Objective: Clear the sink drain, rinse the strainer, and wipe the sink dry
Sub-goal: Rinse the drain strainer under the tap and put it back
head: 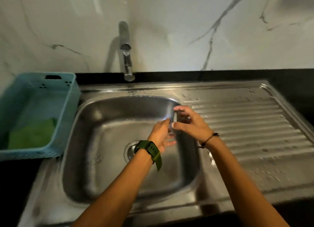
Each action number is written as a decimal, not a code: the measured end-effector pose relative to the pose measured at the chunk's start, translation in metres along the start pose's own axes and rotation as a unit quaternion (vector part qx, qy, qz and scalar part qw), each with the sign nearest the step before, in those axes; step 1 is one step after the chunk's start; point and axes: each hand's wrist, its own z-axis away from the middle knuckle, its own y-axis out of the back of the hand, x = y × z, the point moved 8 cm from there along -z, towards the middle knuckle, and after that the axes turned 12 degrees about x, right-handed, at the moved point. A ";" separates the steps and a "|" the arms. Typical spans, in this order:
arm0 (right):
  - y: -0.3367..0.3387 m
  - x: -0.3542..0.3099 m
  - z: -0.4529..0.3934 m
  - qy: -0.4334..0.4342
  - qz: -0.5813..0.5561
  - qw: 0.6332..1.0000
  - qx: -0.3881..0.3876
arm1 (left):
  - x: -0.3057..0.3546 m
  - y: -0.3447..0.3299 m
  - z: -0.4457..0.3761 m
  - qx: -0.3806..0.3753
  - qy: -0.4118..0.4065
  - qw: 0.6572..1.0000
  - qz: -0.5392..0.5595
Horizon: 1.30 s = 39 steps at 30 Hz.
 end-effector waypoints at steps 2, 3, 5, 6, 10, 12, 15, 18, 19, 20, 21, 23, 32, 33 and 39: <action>-0.028 -0.021 -0.010 -0.001 -0.103 0.994 -0.028 | 0.011 0.016 -0.004 -0.012 0.015 0.999 0.043; -0.043 -0.028 -0.016 -0.003 -0.126 0.991 -0.047 | 0.019 0.026 -0.006 -0.013 0.016 0.998 0.066; -0.067 -0.040 -0.026 -0.011 -0.149 0.984 -0.096 | 0.035 0.052 -0.012 0.018 0.003 0.994 0.105; -0.076 -0.044 -0.033 -0.018 -0.145 0.983 -0.115 | 0.044 0.067 -0.016 0.047 -0.008 0.991 0.121; -0.092 -0.064 -0.091 -0.058 -0.053 0.995 -0.059 | 0.068 0.114 -0.030 0.165 -0.044 0.977 0.125; -0.101 -0.087 -0.130 -0.022 0.043 0.999 0.002 | 0.073 0.125 -0.033 0.187 -0.047 0.973 0.129; -0.125 -0.121 -0.166 0.066 0.251 0.964 0.055 | 0.075 0.137 -0.033 0.203 -0.055 0.970 0.124; -0.138 -0.134 -0.179 0.123 0.342 0.927 0.090 | 0.072 0.142 -0.033 0.197 -0.055 0.973 0.109; -0.141 -0.136 -0.181 0.144 0.378 0.909 0.096 | 0.072 0.143 -0.033 0.195 -0.055 0.974 0.104; -0.146 -0.138 -0.184 0.166 0.411 0.892 0.091 | 0.071 0.144 -0.033 0.194 -0.054 0.974 0.102; -0.151 -0.140 -0.185 0.185 0.434 0.878 0.077 | 0.070 0.144 -0.034 0.194 -0.054 0.974 0.102; -0.162 -0.144 -0.183 0.212 0.472 0.855 0.035 | 0.070 0.143 -0.035 0.194 -0.053 0.975 0.099; -0.147 -0.128 -0.164 0.148 0.266 0.951 0.044 | 0.070 0.130 -0.042 0.167 -0.062 0.980 0.090; -0.143 -0.118 -0.154 0.088 0.179 0.979 0.041 | 0.070 0.129 -0.044 0.164 -0.062 0.980 0.092; -0.139 -0.093 -0.088 -0.075 -0.005 0.987 -0.139 | 0.073 0.120 -0.044 0.141 -0.058 0.983 0.099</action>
